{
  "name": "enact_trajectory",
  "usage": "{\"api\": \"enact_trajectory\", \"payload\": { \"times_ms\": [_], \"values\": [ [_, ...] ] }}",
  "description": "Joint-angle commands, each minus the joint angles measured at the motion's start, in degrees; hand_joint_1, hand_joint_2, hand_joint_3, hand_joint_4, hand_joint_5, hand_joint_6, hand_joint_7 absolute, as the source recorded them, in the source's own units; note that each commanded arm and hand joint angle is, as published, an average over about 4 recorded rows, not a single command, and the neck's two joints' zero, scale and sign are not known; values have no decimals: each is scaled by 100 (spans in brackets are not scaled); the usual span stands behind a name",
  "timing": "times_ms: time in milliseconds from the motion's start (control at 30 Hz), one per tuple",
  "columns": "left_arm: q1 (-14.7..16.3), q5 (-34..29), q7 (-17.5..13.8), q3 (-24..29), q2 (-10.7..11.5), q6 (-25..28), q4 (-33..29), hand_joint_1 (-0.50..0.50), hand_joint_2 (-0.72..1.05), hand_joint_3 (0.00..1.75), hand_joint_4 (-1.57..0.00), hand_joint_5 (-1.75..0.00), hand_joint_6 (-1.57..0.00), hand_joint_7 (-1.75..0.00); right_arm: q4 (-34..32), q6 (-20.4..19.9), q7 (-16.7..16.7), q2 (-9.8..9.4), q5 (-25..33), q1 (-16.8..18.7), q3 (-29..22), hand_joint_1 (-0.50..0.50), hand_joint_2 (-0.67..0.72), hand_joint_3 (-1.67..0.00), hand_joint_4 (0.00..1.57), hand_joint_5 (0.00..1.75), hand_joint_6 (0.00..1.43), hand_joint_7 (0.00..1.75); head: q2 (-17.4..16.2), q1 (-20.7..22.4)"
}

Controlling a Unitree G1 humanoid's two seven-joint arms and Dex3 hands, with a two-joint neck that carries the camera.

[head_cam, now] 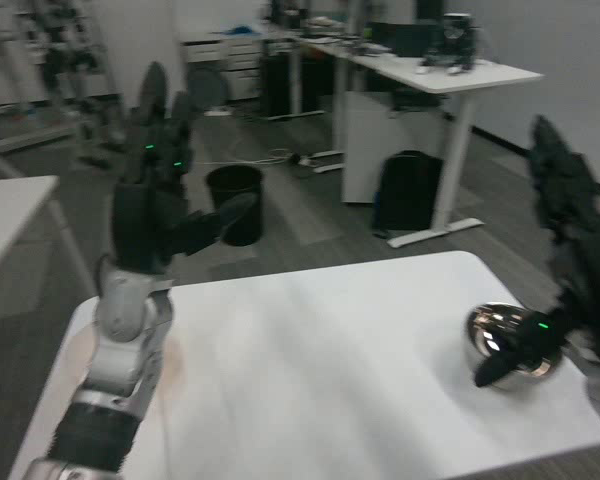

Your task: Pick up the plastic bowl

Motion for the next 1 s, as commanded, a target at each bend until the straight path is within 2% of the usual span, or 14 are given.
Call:
{"api": "enact_trajectory", "payload": {
  "times_ms": [33, 67, 233, 467, 633, 700, 800, 900, 1000],
  "values": [
    [228, 83, 122, 468, -179, 92, -199, -50, 72, 4, 0, 0, 0, 0, 243, -115, -16, 1, 54, -5, -25, -46, 47, 0, 0, 0, 0, 0, -259, 1535],
    [274, 112, 151, 613, -221, 129, -239, -50, 74, 7, 0, 0, 0, 0, 333, -134, -16, -3, 65, -18, -25, -46, 47, 0, 0, 0, 0, 0, -367, 2069],
    [496, 509, 184, 1267, -428, 487, -691, -50, 78, 0, 0, 0, 0, 0, 590, -126, -16, -43, 111, -101, -14, -46, 47, 0, 0, 0, 0, 0, -456, 2926],
    [749, 586, 223, 1894, -680, 513, -865, -50, 69, 0, 0, 0, 0, 0, 953, -95, -16, -80, 118, -361, 126, -46, 47, 0, 0, 0, 0, 0, -378, 3214],
    [922, 573, 173, 2355, -700, 524, -865, -50, 67, 2, 0, 0, 0, 0, 1197, -121, -16, -74, 234, -424, 146, -46, 47, 0, 0, 0, 0, 0, -354, 3274],
    [1085, 573, 45, 2623, -700, 516, -865, -50, 58, 0, 0, 0, 0, 0, 1289, -161, -16, -65, 318, -446, 150, -46, 47, 0, 0, 0, 0, 0, -360, 3290],
    [1355, 580, -328, 2891, -702, 496, -860, -50, 32, 0, 0, 0, 0, 0, 1403, -198, -16, -65, 348, -486, 150, -46, 47, 0, 0, 0, 0, 0, -383, 3319],
    [1647, 602, -678, 3150, -795, 157, -693, -50, -8, 2, 0, 0, 0, 0, 1537, -209, -16, -98, 386, -519, 153, -46, 47, 0, 0, 0, 0, 0, -423, 3358],
    [1775, 608, -715, 3313, -977, -319, -329, -50, -21, 4, 0, 0, 0, 0, 1654, -209, -16, -126, 423, -556, 177, -46, 47, 0, 0, 0, 0, 0, -437, 3386]
  ]
}}
